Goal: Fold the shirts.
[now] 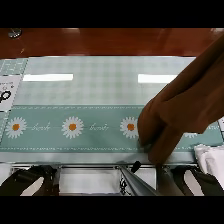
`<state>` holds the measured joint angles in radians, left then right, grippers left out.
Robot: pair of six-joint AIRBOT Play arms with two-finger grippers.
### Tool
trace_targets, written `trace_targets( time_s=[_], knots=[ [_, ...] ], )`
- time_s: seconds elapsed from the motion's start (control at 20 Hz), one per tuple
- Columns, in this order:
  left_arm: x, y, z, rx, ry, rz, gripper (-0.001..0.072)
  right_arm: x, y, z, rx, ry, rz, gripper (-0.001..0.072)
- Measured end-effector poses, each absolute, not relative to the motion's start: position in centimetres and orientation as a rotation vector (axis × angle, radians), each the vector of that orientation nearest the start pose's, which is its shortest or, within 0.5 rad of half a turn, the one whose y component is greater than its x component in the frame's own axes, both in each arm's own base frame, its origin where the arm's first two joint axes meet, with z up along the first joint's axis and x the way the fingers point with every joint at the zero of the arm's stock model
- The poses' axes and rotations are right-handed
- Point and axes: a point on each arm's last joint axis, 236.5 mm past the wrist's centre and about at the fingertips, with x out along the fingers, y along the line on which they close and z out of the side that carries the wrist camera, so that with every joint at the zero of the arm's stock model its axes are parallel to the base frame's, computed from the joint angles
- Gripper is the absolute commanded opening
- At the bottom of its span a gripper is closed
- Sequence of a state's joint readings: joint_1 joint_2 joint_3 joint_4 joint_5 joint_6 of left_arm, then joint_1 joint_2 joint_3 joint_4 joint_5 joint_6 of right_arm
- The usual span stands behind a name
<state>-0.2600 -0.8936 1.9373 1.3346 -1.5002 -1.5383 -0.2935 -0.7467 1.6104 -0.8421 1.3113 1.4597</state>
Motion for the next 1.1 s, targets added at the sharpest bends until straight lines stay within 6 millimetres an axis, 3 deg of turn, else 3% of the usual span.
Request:
trace_targets(
  time_s=[0.15, 0.35, 0.55, 0.8, 0.85, 0.9, 0.95, 1.1],
  knots=[
    [25.4, -12.5, 39.5, 0.018, 0.502, -0.489, 0.0709, 28.3, 9.5, 36.2, 0.321, 0.466, 0.459, 0.0026],
    [25.7, -12.6, 38.4, -0.001, 0.543, -0.482, 0.0708, 29.3, 15.0, 29.6, 0.359, 0.624, 0.587, 0.0026],
    [25.6, -12.1, 37.5, -0.011, 0.586, -0.457, 0.0708, 29.3, 24.3, 21.1, 0.346, 0.809, 0.739, 0.0027],
    [24.9, -8.0, 34.2, 0.01, 0.741, -0.279, 0.0708, 26.7, 37.4, 11.4, 0.326, 0.982, 0.89, 0.0036],
    [24.7, -7.3, 33.8, 0.016, 0.763, -0.25, 0.0708, 26.1, 39.4, 9.6, 0.337, 1.007, 0.901, 0.0191],
    [24.5, -6.8, 33.5, 0.02, 0.781, -0.227, 0.0708, 25.7, 40.9, 8.2, 0.353, 1.03, 0.904, 0.0494],
    [24.5, -6.4, 33.2, 0.023, 0.793, -0.209, 0.0708, 25.3, 42.1, 6.9, 0.362, 1.049, 0.906, 0.0582],
    [24.8, -5.8, 32.4, 0.03, 0.829, -0.176, 0.0709, 25.6, 42.6, 5.3, 0.351, 1.059, 0.908, 0.0581]
  ],
)
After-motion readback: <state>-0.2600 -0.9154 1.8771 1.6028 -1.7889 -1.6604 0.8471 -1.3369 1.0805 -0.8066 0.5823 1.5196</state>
